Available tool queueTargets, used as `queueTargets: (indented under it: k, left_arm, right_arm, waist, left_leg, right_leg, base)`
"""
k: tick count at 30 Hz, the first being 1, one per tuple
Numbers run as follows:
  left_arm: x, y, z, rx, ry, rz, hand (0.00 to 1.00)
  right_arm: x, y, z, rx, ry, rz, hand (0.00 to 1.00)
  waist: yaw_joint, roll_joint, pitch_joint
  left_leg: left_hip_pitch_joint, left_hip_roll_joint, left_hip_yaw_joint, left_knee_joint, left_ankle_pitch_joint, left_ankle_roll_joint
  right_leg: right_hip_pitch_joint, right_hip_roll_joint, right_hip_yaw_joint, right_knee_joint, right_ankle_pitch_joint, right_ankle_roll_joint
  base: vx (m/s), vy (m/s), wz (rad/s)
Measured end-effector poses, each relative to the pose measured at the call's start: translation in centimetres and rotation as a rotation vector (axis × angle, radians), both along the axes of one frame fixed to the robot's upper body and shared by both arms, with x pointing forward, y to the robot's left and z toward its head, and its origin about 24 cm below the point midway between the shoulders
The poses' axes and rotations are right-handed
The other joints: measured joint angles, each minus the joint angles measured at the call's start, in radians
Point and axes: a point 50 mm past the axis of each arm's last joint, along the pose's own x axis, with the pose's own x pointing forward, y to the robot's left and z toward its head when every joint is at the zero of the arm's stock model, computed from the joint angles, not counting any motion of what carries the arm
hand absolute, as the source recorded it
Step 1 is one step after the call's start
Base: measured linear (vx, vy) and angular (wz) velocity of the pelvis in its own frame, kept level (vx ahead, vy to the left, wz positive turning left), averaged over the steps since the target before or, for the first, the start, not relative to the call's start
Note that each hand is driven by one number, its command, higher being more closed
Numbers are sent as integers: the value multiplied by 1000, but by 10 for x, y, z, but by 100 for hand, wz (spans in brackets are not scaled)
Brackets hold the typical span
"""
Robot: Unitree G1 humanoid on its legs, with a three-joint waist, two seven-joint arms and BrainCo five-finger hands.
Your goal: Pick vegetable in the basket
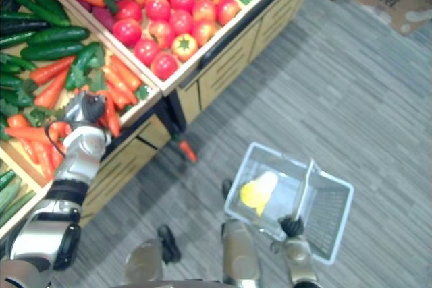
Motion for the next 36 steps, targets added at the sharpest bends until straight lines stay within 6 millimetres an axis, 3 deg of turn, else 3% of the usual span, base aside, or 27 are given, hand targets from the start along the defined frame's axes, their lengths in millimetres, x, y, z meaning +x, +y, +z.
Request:
queueTargets:
  k: [12,15,16,19,25,27,29,36]
  left_arm:
    - [-6,-8,57,65,-248,-68,100]
    - [-9,-8,54,67,-247,-72,100]
    - [-12,-6,47,67,-225,-66,0]
    - [-16,-2,37,68,-198,-58,0]
    - [-24,5,18,59,-118,-49,0]
    - [-27,8,2,-7,-71,-25,0]
    - [-32,12,-24,-218,-31,36,0]
    - [-40,-1,-52,-410,4,51,0]
  right_arm:
    - [-10,-4,-4,5,26,-24,100]
    - [-18,-8,-8,21,56,-51,100]
    - [-24,-9,-12,28,81,-60,100]
    - [-35,-11,-17,35,126,-81,100]
    - [-40,-13,-18,46,144,-93,100]
    - [-44,-13,-20,51,161,-102,100]
    - [-48,-14,-23,58,184,-121,100]
    - [-50,-15,-24,62,199,-136,100]
  waist:
    - [12,6,-5]
    - [18,13,-26]
    - [19,14,-48]
    - [21,20,-102]
    - [18,23,-127]
    - [17,23,-141]
    - [12,24,-150]
    - [-7,23,-154]
  left_leg:
    - [37,-16,-46,-9,8,5]
    - [51,-28,-67,-32,22,7]
    - [66,-33,-71,-52,29,5]
    - [73,-43,-90,-85,44,5]
    - [94,-58,-103,-113,56,8]
    - [94,-63,-103,-120,57,9]
    - [103,-70,-107,-130,59,10]
    - [121,-78,-119,-137,59,10]
  right_leg:
    - [61,-11,-41,1,-3,-4]
    - [84,-21,-64,-9,-3,-4]
    - [98,-23,-71,-19,-3,-4]
    - [112,-30,-90,-36,-3,-4]
    - [140,-43,-106,-59,0,0]
    - [142,-46,-106,-68,2,3]
    - [157,-50,-109,-89,11,3]
    - [175,-56,-114,-89,11,3]
  base:
    - [-20,-36,9]
    - [-20,-36,20]
    - [10,-30,22]
    - [17,-26,19]
    - [2,-6,8]
    - [0,0,0]
    - [22,-5,3]
    - [0,-2,2]
